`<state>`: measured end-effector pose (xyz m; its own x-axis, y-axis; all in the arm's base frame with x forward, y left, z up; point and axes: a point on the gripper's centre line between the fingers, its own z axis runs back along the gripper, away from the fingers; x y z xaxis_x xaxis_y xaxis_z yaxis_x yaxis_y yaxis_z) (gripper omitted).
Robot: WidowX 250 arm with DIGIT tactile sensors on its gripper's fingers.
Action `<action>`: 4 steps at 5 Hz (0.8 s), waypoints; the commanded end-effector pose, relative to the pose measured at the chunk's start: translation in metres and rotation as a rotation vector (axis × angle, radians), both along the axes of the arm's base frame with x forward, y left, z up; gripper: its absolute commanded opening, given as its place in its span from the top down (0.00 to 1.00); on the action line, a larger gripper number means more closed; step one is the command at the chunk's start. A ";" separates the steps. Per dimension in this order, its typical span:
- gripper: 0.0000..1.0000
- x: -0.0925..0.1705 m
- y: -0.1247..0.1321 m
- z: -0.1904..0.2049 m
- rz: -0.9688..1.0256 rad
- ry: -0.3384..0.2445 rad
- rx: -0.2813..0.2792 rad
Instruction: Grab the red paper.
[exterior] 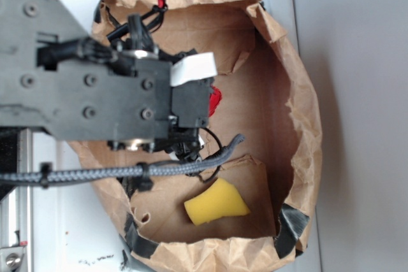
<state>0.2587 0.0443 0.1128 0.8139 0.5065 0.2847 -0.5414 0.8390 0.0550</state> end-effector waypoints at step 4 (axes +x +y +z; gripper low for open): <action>0.00 0.027 0.022 -0.018 0.027 -0.050 -0.031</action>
<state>0.2798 0.0584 0.0804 0.8005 0.5346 0.2708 -0.5593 0.8288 0.0172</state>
